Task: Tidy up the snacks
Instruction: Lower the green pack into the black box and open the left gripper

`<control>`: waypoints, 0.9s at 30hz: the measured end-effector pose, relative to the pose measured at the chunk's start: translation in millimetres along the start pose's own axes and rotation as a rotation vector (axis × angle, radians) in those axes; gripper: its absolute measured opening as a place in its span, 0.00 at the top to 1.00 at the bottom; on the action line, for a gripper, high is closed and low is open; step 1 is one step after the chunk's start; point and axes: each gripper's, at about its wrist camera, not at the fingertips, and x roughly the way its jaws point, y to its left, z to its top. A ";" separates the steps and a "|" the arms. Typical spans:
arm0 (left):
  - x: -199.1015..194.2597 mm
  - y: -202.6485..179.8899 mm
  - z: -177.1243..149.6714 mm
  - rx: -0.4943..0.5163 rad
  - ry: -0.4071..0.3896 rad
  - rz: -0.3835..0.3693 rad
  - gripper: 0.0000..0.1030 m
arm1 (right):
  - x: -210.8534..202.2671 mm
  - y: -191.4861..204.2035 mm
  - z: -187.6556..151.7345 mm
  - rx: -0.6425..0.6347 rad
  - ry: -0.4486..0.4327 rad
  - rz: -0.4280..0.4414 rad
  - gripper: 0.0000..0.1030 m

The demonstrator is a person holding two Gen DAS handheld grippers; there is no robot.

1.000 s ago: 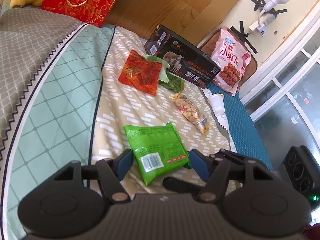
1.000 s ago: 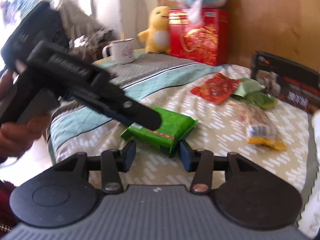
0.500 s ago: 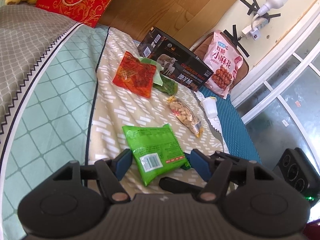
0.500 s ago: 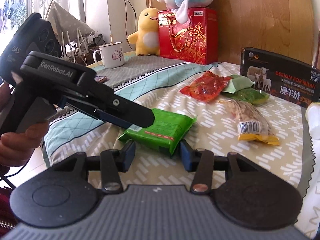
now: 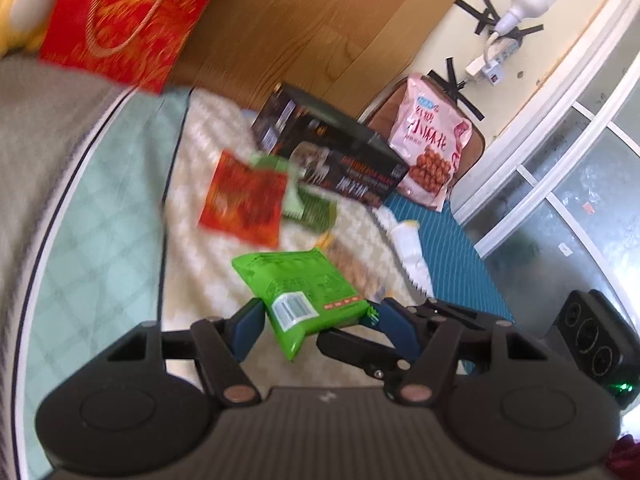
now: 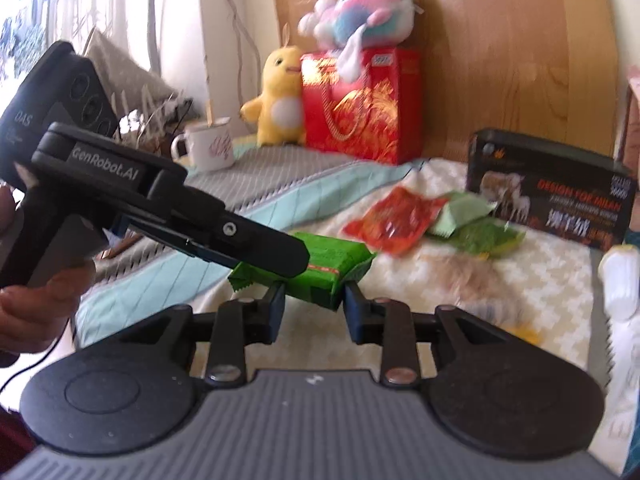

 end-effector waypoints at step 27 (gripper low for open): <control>164.0 -35.5 181.3 0.139 -0.046 0.018 0.35 | 38.1 -164.1 80.6 0.147 -0.213 -0.286 0.57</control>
